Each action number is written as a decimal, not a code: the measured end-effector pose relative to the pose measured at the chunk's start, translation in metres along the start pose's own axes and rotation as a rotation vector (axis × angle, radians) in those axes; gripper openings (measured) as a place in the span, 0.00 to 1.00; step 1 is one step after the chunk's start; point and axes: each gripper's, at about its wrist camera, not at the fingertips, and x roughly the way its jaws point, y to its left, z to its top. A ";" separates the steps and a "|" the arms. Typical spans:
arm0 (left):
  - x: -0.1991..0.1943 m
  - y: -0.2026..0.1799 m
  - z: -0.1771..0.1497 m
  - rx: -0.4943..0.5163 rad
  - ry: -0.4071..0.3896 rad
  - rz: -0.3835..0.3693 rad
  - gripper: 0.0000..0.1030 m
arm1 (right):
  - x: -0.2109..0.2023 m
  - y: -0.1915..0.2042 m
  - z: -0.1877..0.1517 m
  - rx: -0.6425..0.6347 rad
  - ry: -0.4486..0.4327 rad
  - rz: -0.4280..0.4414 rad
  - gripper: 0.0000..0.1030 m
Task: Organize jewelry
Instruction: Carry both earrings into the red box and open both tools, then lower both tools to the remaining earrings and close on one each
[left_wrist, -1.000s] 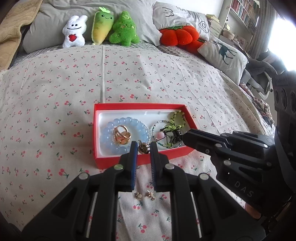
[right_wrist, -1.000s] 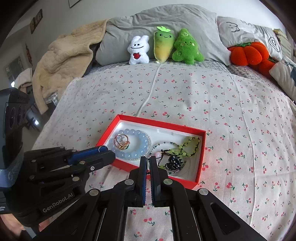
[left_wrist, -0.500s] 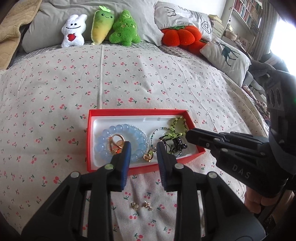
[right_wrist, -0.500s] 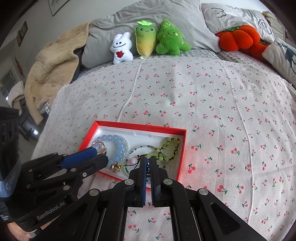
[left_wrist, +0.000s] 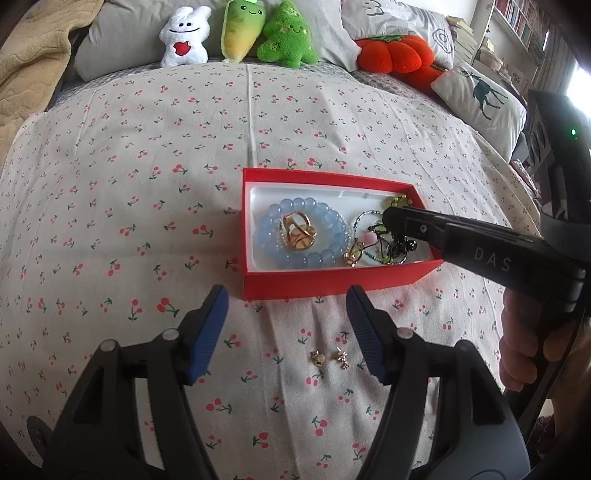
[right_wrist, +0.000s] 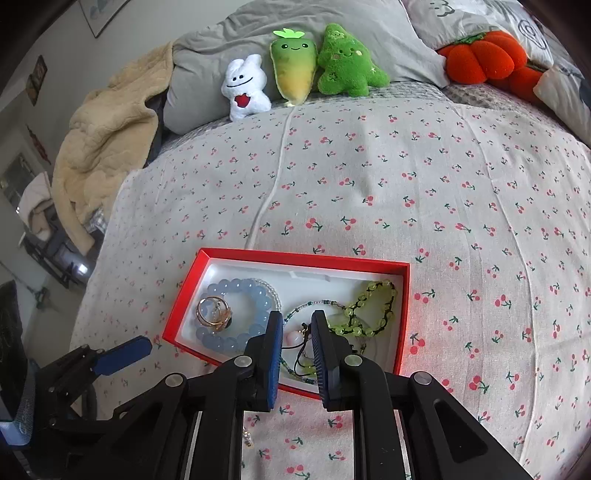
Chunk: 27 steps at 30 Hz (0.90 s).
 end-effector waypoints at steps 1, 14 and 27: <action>0.000 0.001 -0.002 -0.001 0.008 0.006 0.67 | -0.001 0.002 -0.001 -0.012 0.002 -0.005 0.17; -0.003 0.004 -0.025 0.006 0.064 0.053 0.79 | -0.034 0.023 -0.036 -0.140 -0.018 -0.040 0.62; -0.007 0.004 -0.055 0.039 0.077 0.075 0.79 | -0.031 0.018 -0.072 -0.132 0.035 -0.131 0.70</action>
